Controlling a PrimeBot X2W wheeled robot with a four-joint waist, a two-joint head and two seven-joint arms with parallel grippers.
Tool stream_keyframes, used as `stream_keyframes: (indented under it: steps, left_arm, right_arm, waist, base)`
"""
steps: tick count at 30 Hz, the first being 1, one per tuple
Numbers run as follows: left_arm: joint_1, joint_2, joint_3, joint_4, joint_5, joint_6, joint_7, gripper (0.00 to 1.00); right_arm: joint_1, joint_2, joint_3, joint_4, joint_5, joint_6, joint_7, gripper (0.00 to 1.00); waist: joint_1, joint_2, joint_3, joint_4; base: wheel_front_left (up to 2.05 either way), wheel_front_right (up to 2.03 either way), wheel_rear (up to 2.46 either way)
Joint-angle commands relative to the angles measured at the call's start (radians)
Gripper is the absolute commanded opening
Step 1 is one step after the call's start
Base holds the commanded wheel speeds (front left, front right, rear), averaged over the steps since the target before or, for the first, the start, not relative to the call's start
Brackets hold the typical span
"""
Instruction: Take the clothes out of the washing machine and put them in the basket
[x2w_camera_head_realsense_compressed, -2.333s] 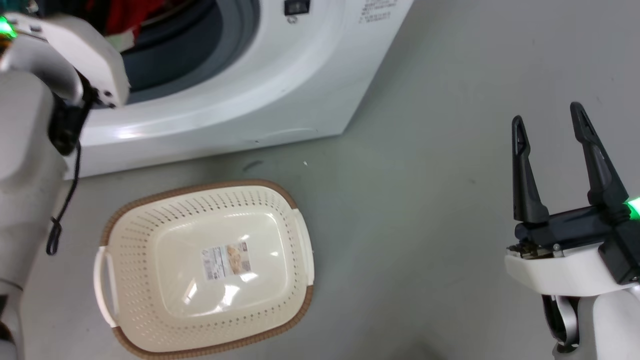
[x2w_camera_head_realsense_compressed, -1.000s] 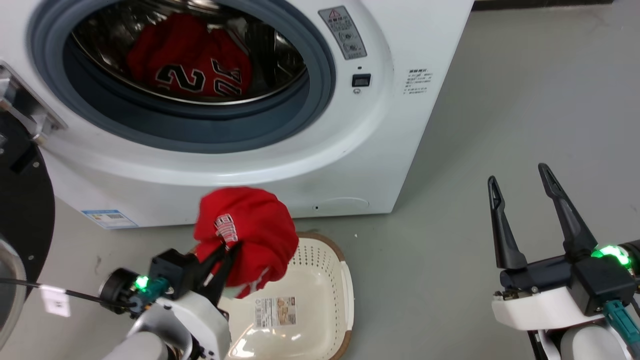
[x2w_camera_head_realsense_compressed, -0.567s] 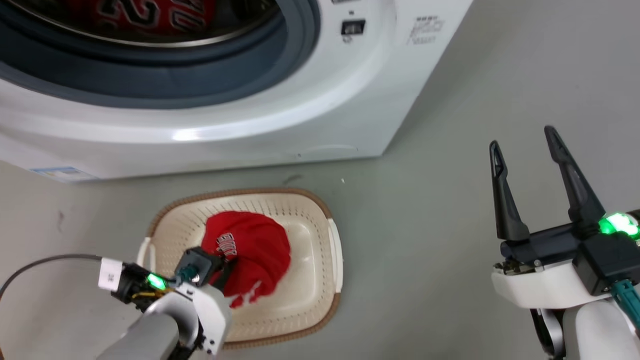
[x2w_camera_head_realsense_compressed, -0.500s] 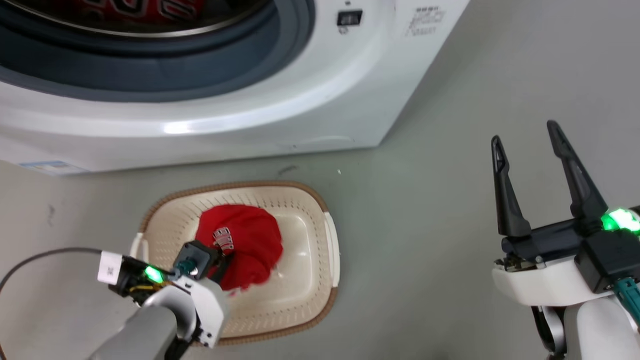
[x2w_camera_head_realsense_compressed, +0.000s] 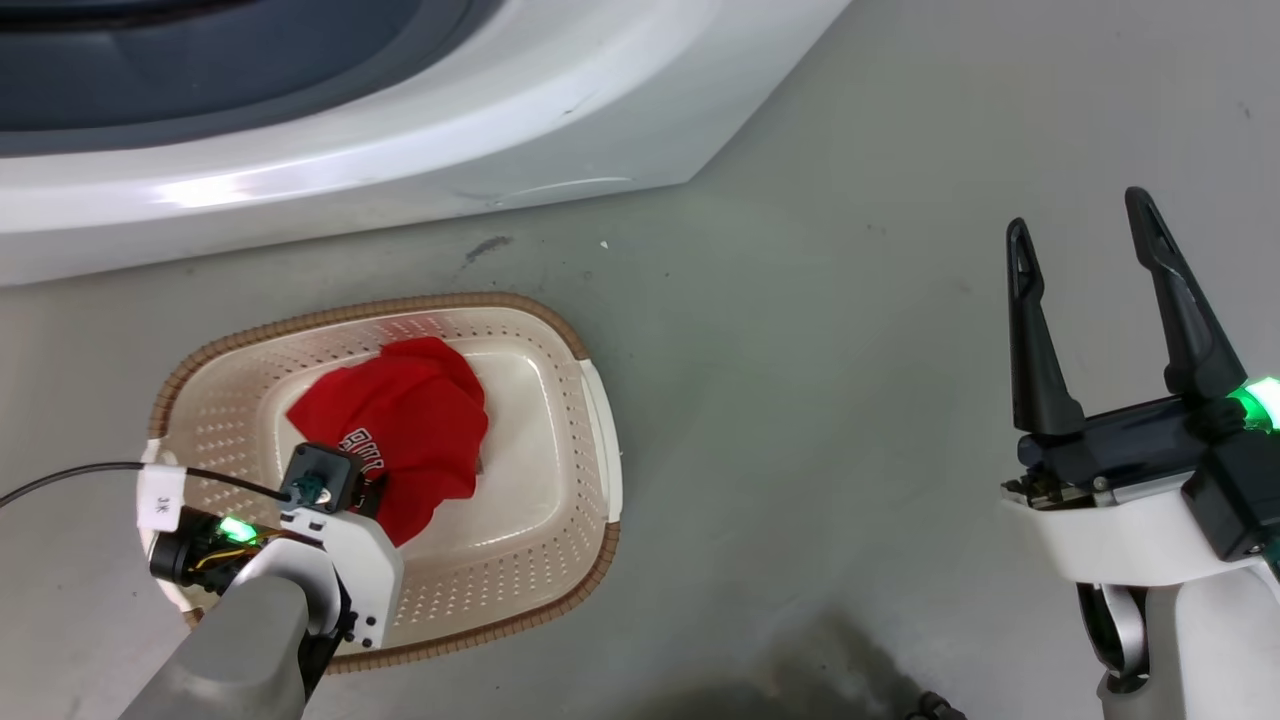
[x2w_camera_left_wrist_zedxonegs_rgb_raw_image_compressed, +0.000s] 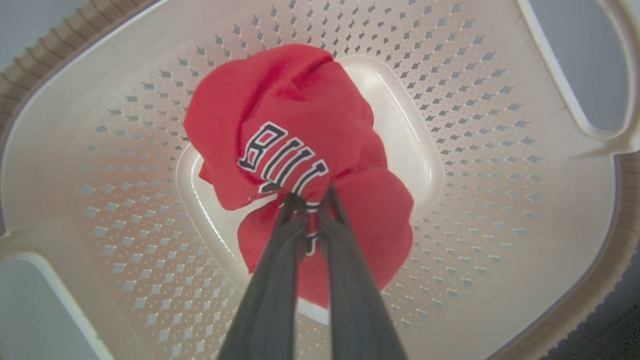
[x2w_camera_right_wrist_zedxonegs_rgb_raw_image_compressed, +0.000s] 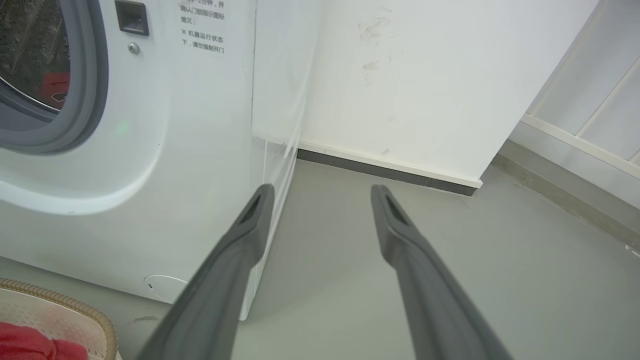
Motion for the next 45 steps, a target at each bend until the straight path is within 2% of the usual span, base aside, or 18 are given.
stream_keyframes:
  steps: [1, 5, 6, 7, 8, 17, 29, 35, 45]
  left_arm:
    - [-0.026, -0.010, 0.018, 0.025, -0.010, 0.000, -0.010, 0.00]
    - [-0.039, -0.015, 0.042, 0.044, -0.009, 0.013, -0.015, 0.00]
    - [-0.040, -0.015, 0.050, 0.037, -0.009, 0.014, -0.015, 0.28]
    - [-0.035, -0.015, 0.054, 0.032, -0.001, 0.018, -0.016, 0.96]
    - [-0.030, -0.015, 0.057, 0.028, 0.005, 0.021, -0.016, 1.00]
    - [0.074, -0.026, 0.147, -0.051, 0.016, 0.016, -0.014, 1.00]
    - [0.279, -0.057, 0.377, -0.318, 0.104, 0.018, -0.014, 1.00]
    - [0.389, -0.094, 0.528, -0.528, 0.177, -0.009, -0.014, 1.00]
    - [0.552, -0.200, 0.737, -0.800, 0.290, -0.041, -0.014, 1.00]
  right_arm:
    - [-0.011, 0.002, -0.002, -0.008, 0.007, -0.001, -0.002, 1.00]
    - [-0.023, 0.002, -0.007, -0.010, 0.022, -0.001, -0.002, 1.00]
    - [-0.026, 0.002, -0.006, -0.009, 0.021, -0.001, -0.002, 1.00]
    - [-0.027, 0.002, -0.007, -0.007, 0.020, -0.001, -0.002, 1.00]
    - [-0.028, 0.002, -0.007, -0.005, 0.020, -0.001, -0.002, 1.00]
    - [-0.008, 0.002, -0.008, 0.031, 0.011, -0.001, -0.002, 1.00]
    - [0.088, 0.002, -0.052, 0.098, 0.003, -0.001, -0.002, 1.00]
    - [0.131, 0.002, -0.050, 0.113, 0.001, -0.001, -0.002, 1.00]
    - [0.168, 0.002, -0.061, 0.123, 0.009, -0.001, -0.002, 1.00]
  waist:
    - [-0.0002, 0.0000, 0.017, -0.011]
    - [-0.0002, 0.0000, 0.032, -0.009]
    - [-0.0002, 0.0000, 0.033, -0.008]
    - [-0.0002, 0.0000, 0.030, -0.005]
    - [-0.0002, 0.0000, 0.026, -0.002]
    - [-0.0002, 0.0000, -0.100, 0.041]
    - [-0.0002, 0.0000, -0.324, 0.146]
    - [-0.0002, 0.0000, -0.391, 0.185]
    - [-0.0002, 0.0000, -0.463, 0.208]
  base:
    - [0.00, 0.00, 0.00]
    - [0.00, 0.00, 0.00]
    - [0.00, 0.00, 0.00]
    - [0.00, 0.00, 0.00]
    - [0.00, 0.00, 0.00]
    - [0.00, 0.00, 0.00]
    - [0.00, 0.00, 0.00]
    - [0.00, 0.00, 0.00]
    - [0.00, 0.00, 0.00]
